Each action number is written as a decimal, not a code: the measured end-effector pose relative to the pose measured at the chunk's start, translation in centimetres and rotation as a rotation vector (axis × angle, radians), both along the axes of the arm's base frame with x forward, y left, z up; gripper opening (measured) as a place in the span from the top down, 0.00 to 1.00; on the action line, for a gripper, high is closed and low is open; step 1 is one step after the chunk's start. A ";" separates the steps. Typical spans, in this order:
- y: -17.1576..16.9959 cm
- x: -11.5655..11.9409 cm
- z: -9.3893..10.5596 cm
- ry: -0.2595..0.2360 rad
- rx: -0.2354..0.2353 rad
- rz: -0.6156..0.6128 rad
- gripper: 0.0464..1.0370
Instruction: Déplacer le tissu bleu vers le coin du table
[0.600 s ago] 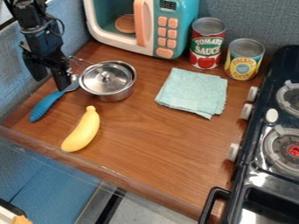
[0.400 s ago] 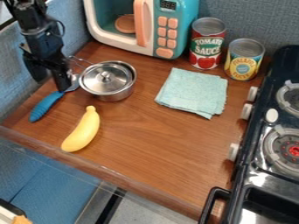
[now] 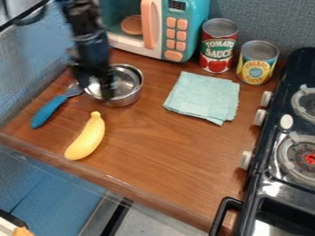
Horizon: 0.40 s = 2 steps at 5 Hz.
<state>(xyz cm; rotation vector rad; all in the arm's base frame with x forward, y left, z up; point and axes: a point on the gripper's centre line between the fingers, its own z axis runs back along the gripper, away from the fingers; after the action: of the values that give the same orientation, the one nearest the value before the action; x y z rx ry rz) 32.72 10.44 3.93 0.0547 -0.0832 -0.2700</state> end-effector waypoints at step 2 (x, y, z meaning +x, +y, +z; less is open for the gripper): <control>-8.6 4.5 2.8 -0.071 0.035 -0.110 0.04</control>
<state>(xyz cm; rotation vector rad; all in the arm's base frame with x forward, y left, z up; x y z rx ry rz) 37.20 1.80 6.71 0.0946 -0.1527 -0.3794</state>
